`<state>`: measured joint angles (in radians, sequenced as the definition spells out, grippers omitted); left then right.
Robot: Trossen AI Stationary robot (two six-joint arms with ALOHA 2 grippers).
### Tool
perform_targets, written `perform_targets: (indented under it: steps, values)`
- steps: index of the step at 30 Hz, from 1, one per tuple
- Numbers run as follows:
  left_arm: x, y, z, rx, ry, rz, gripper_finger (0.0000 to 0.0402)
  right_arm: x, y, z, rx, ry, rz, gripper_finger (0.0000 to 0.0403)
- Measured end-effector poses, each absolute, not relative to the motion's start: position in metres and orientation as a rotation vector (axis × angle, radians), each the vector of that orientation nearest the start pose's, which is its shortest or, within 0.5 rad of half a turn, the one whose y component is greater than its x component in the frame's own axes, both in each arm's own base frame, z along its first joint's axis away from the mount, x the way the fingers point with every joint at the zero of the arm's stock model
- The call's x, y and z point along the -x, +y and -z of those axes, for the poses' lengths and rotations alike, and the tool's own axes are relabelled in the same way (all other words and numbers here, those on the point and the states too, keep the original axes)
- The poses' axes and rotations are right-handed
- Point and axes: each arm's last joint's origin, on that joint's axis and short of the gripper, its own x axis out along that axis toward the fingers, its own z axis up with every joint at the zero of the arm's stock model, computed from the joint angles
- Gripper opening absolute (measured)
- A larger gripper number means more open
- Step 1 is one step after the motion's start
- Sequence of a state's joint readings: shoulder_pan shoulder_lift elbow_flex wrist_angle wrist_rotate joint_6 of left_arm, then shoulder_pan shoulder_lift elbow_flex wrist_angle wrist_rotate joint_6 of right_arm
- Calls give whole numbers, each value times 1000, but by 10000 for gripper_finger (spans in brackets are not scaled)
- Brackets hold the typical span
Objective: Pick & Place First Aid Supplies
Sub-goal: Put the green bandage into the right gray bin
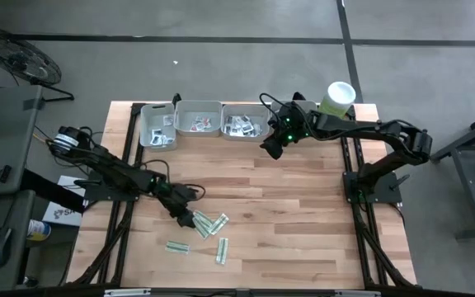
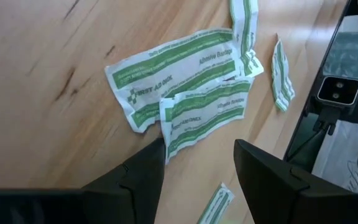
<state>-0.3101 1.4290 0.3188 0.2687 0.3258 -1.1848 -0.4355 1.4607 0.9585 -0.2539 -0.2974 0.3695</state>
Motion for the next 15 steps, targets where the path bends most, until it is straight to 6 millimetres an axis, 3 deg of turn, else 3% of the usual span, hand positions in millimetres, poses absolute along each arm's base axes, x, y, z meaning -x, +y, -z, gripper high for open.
perform_targets:
  steps: [5,15]
  values:
    - [-197,-72,-101,1082,1081,8,157,-279,-121,-235,-625,680,262,142]
    - [-197,-71,-100,1088,1076,-23,19,-282,-115,-235,-613,686,246,142]
